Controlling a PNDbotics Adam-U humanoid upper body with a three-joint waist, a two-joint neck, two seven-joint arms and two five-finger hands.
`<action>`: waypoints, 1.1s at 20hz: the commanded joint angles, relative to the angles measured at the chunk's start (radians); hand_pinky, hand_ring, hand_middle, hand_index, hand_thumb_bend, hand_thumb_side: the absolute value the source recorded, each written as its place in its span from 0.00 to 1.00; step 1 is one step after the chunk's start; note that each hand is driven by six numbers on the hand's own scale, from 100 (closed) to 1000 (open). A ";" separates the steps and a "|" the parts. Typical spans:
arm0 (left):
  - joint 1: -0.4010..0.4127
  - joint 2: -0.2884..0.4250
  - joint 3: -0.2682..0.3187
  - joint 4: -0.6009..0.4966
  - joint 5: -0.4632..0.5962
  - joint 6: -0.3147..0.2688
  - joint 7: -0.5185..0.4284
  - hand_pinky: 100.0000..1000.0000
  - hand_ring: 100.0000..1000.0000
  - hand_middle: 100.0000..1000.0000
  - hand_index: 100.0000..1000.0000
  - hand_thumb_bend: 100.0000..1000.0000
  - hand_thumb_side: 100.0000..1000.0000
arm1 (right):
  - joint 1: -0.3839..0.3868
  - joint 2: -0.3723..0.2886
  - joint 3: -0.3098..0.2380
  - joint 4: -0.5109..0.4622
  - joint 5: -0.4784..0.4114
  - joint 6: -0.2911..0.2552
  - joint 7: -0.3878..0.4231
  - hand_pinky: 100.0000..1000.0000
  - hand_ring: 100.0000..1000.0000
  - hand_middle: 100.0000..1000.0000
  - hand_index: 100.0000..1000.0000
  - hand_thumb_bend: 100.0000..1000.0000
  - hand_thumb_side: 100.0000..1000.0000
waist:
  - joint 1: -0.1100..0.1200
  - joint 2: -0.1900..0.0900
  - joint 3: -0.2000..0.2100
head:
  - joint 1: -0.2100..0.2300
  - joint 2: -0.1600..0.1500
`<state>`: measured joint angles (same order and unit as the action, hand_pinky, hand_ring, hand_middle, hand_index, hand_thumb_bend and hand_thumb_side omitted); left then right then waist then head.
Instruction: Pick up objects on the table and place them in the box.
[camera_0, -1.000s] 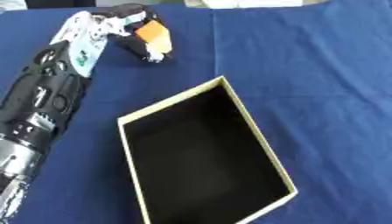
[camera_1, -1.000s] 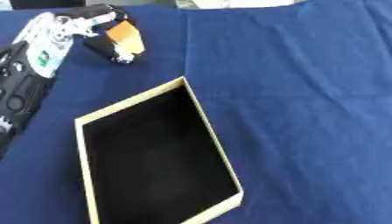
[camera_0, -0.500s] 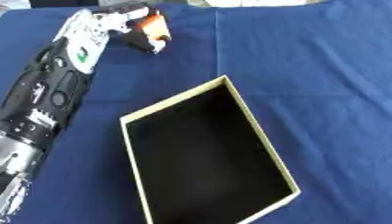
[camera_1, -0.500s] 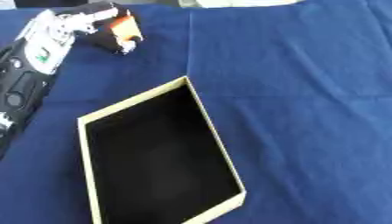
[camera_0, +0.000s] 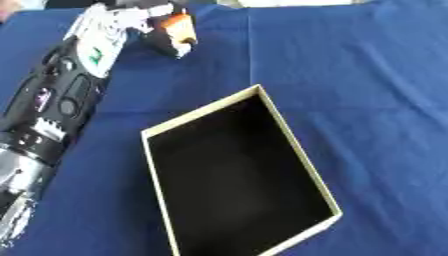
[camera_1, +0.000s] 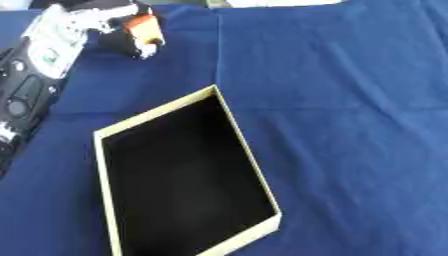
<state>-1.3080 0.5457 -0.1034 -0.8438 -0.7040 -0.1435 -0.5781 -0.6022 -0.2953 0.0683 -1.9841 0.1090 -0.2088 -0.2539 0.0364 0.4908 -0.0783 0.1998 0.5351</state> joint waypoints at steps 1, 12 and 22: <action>-0.018 0.022 -0.006 -0.028 -0.018 -0.010 0.008 0.54 0.76 0.77 0.85 0.00 0.20 | -0.002 -0.001 -0.004 -0.016 -0.004 -0.001 0.004 0.74 0.72 0.45 0.69 0.00 0.80 | 0.001 -0.040 0.004 | -0.001 0.015; 0.049 0.060 -0.107 -0.228 0.046 -0.024 0.074 0.49 0.73 0.74 0.84 0.00 0.28 | 0.024 0.010 -0.012 -0.016 0.007 -0.001 0.004 0.74 0.72 0.46 0.69 0.00 0.78 | -0.002 -0.113 0.039 | -0.030 0.103; 0.266 0.177 -0.273 -0.787 0.226 0.126 0.109 0.45 0.69 0.72 0.80 0.00 0.30 | 0.034 0.013 -0.020 -0.016 0.022 -0.001 -0.004 0.74 0.72 0.46 0.69 0.00 0.78 | -0.012 -0.155 0.054 | -0.077 0.155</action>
<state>-1.0298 0.6805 -0.3704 -1.5556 -0.4920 -0.0359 -0.4706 -0.5617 -0.2769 0.0557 -1.9841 0.1226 -0.2095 -0.2554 0.0254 0.3634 -0.0261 0.1288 0.6773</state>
